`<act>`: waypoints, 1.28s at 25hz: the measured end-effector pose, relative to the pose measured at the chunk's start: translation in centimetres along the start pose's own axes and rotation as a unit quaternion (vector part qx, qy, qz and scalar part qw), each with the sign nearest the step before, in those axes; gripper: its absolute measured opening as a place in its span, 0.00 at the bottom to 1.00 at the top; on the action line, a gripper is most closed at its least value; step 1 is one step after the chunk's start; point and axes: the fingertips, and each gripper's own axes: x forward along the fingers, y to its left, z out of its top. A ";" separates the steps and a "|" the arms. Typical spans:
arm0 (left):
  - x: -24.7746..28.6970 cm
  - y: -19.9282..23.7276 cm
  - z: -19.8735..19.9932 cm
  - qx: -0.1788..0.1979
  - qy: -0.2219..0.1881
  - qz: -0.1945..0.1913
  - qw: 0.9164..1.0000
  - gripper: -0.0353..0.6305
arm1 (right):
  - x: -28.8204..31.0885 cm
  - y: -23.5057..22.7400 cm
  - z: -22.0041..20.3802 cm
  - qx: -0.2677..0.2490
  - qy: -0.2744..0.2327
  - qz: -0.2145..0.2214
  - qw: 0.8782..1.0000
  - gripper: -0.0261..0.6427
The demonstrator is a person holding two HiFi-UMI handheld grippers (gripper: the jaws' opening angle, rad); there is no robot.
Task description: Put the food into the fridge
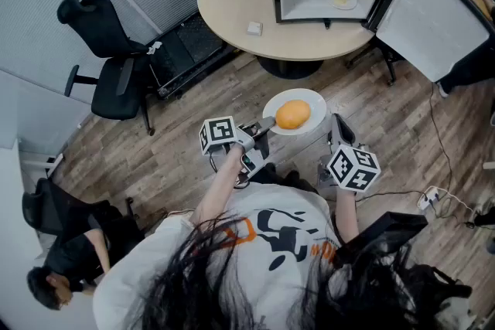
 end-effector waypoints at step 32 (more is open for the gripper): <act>4.8 -0.3 -0.6 -0.011 -0.029 0.012 0.999 0.10 | 1.0 -5.8 0.6 0.000 0.019 0.012 1.000 0.06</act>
